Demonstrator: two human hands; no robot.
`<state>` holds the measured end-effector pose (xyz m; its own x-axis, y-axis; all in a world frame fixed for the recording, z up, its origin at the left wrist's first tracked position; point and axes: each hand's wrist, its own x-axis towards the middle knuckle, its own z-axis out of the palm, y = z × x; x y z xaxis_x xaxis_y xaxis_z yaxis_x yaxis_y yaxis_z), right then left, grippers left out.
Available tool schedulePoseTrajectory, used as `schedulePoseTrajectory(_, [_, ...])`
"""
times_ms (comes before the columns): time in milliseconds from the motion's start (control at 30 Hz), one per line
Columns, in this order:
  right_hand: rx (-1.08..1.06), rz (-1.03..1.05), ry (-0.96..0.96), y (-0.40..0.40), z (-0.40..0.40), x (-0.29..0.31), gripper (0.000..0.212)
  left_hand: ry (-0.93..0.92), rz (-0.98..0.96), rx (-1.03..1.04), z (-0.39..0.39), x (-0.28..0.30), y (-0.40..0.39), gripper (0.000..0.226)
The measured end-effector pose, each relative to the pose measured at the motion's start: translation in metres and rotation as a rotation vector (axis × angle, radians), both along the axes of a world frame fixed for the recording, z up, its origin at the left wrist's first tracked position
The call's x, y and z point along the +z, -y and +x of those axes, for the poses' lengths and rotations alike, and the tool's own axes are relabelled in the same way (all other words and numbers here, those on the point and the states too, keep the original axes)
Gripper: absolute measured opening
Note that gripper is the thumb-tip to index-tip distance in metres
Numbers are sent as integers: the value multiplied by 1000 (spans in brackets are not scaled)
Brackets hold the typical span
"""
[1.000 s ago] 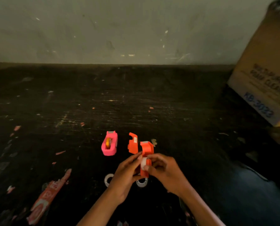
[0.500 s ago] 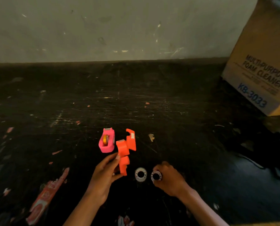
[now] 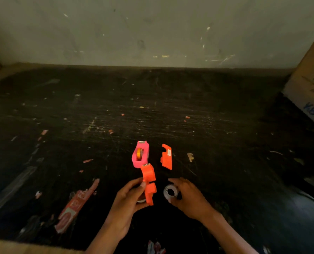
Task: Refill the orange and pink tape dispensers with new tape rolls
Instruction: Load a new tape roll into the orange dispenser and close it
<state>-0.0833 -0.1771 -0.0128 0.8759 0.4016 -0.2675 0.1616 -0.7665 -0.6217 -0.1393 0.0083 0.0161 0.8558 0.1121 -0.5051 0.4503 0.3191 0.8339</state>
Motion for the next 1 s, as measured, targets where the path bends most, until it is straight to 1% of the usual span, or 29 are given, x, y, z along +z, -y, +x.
schedulePoseTrajectory(67, [-113,315,-43,-1,1,10,43,8,1,5,-1,1,-3,37])
schedulePoseTrajectory(100, [-145,468,-109,-2,0,19,37,18,8,5,-1,1,-3,40])
schedulePoseTrajectory(133, [-148,596,-181,-2,-1,27,34,26,16,-1,-2,2,-3,41])
schedulePoseTrajectory(167, [-128,680,-243,-4,-3,34,32,33,23,-10,-2,2,-2,38])
schedulePoseTrajectory(267, [-62,795,-360,-7,-10,46,32,26,39,-39,-1,5,1,20])
schedulePoseTrajectory(367, [-81,828,-377,-8,-14,50,33,9,61,-41,3,7,1,19])
schedulePoseTrajectory(600, [-95,761,-302,-15,-16,56,33,7,24,-28,8,7,6,21])
schedulePoseTrajectory(667, [-134,767,-282,-17,-10,57,28,13,-9,-19,11,7,4,23])
schedulePoseTrajectory(733, [-236,724,-230,-16,5,54,18,8,-36,12,14,7,0,24])
schedulePoseTrajectory(867, [-329,379,54,-18,56,23,14,12,-55,60,16,8,-10,21])
schedulePoseTrajectory(933, [-319,213,109,-25,79,6,14,25,-56,77,16,8,-15,21])
schedulePoseTrajectory(1000, [-292,61,98,-35,94,-4,25,32,-62,94,16,10,-18,20])
